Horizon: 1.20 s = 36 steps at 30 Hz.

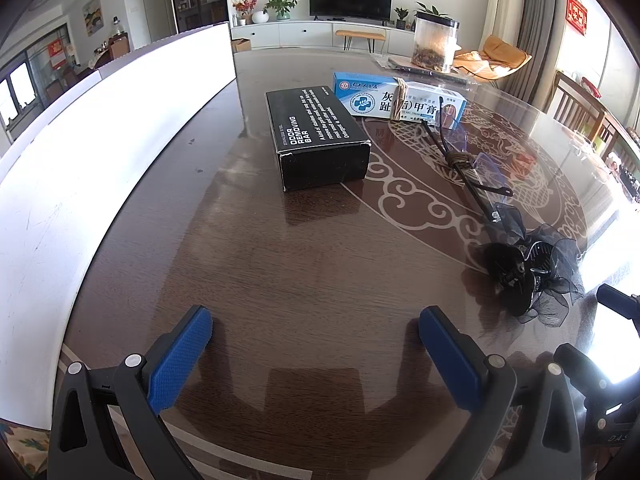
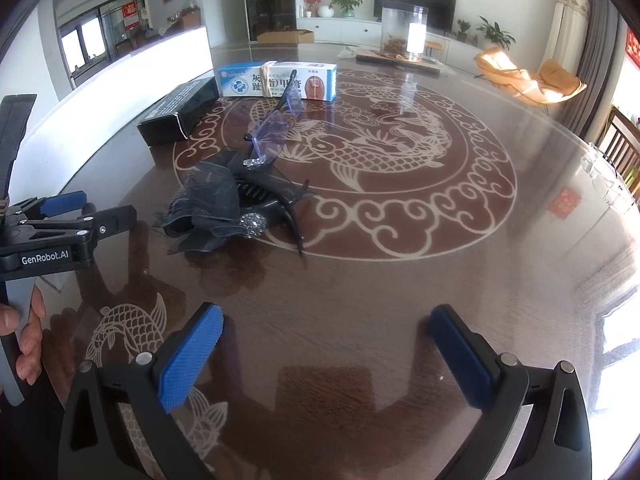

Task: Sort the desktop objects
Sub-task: 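Grasp the black soap box with the left tool while the right tool grasps black lace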

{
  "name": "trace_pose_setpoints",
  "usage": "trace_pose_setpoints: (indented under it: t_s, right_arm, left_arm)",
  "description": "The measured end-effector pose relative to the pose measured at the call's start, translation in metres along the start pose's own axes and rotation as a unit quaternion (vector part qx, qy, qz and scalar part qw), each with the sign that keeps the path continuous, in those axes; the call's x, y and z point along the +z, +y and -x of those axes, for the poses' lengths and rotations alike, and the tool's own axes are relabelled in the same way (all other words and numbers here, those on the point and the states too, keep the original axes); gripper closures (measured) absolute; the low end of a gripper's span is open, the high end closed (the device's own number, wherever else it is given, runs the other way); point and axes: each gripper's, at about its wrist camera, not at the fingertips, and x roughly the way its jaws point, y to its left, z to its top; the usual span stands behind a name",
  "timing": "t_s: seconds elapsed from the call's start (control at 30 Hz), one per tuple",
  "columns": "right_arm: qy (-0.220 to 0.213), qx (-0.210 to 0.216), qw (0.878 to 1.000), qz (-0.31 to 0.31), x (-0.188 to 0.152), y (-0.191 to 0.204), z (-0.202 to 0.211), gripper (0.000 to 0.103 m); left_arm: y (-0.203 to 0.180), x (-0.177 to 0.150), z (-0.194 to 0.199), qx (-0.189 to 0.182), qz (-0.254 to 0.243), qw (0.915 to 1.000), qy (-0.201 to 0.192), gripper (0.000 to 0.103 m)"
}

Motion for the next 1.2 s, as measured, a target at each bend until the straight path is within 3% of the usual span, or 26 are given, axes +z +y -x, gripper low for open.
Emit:
trace_pose_setpoints:
  t_s: [0.47,0.77,0.97,1.13,1.2]
  right_arm:
    - [0.0,0.027,0.999,0.038,0.045,0.033,-0.032,0.0]
    - [0.0,0.033,0.998,0.045,0.046,0.033,-0.032,0.0]
    - [0.003,0.031,0.999,0.038,0.04,0.031,-0.027,0.0]
    - [-0.007,0.094,0.995,-0.018,0.042,0.029,-0.02,0.0]
    - [-0.008,0.077,0.997,-0.023,0.049,0.031,-0.024,0.0]
  left_arm:
    - [0.001,-0.002,0.0,0.001,0.001,1.0,0.0,0.0]
    - [0.002,-0.002,0.001,0.004,0.005,1.0,0.0,0.0]
    - [0.023,0.0,0.002,0.027,0.057,0.998,-0.001,0.0]
    - [0.035,0.001,0.003,0.028,0.088,0.9957,-0.006,0.0]
    - [0.036,0.0,0.003,0.027,0.091,0.9955,-0.008,0.0]
